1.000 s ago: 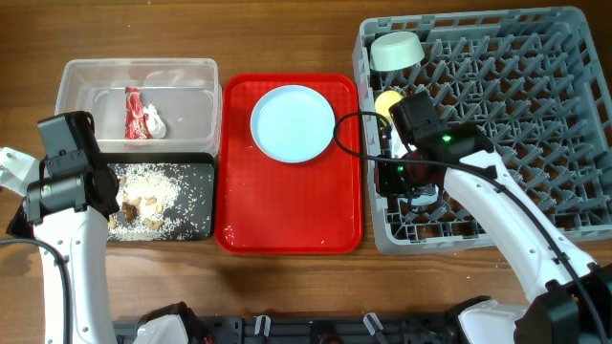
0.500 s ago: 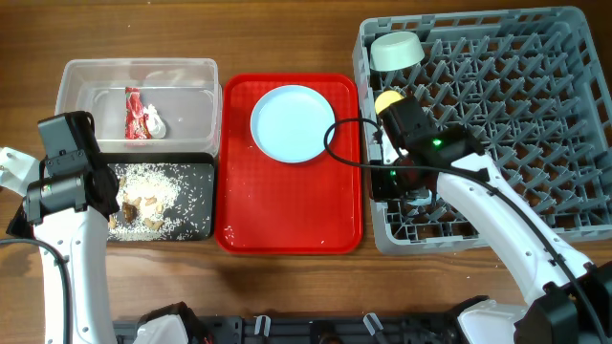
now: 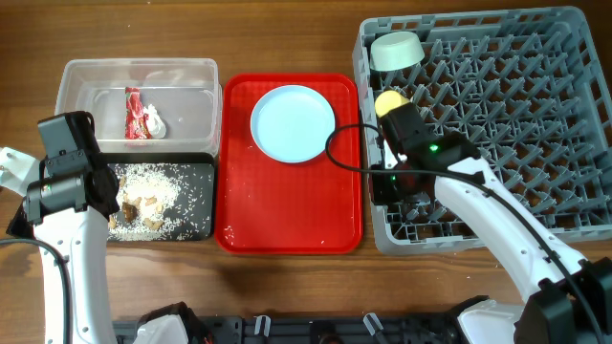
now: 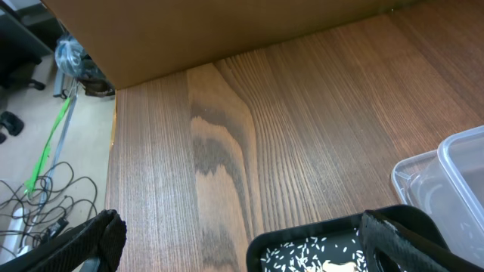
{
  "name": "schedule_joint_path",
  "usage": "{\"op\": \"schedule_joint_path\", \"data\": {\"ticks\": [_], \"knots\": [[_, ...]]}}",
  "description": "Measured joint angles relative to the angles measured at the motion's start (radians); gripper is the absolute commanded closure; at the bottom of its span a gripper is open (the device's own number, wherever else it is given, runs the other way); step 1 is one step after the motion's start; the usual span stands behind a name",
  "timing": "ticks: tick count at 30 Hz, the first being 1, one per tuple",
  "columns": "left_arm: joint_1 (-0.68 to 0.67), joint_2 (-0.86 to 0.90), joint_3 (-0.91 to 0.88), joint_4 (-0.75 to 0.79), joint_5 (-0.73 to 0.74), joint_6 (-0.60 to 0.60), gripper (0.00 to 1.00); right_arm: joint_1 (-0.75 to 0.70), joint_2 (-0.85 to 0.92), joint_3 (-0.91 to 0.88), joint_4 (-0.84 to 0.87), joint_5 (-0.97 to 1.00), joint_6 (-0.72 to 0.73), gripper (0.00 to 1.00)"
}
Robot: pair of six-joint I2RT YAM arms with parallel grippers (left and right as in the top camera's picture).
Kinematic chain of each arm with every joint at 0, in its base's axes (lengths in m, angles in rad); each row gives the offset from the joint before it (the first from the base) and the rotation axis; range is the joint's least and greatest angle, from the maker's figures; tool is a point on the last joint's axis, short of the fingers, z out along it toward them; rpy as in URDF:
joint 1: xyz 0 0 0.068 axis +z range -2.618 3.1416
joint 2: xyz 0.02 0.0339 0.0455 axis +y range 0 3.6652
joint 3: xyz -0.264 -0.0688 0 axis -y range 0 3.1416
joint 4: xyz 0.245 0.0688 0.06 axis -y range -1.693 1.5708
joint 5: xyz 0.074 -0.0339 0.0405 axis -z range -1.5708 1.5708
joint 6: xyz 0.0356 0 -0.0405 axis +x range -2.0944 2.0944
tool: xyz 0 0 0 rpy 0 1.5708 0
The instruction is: Sort waste into correct bins and load items into the dishwasher rack
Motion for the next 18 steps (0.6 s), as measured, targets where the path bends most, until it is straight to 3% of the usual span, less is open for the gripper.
{"op": "schedule_joint_path", "data": {"ticks": [18], "knots": [[0.0, 0.0, 0.0, 0.0, 0.0, 0.0, 0.0, -0.001, 0.001, -0.017, 0.035, -0.098, 0.005, 0.71]]}}
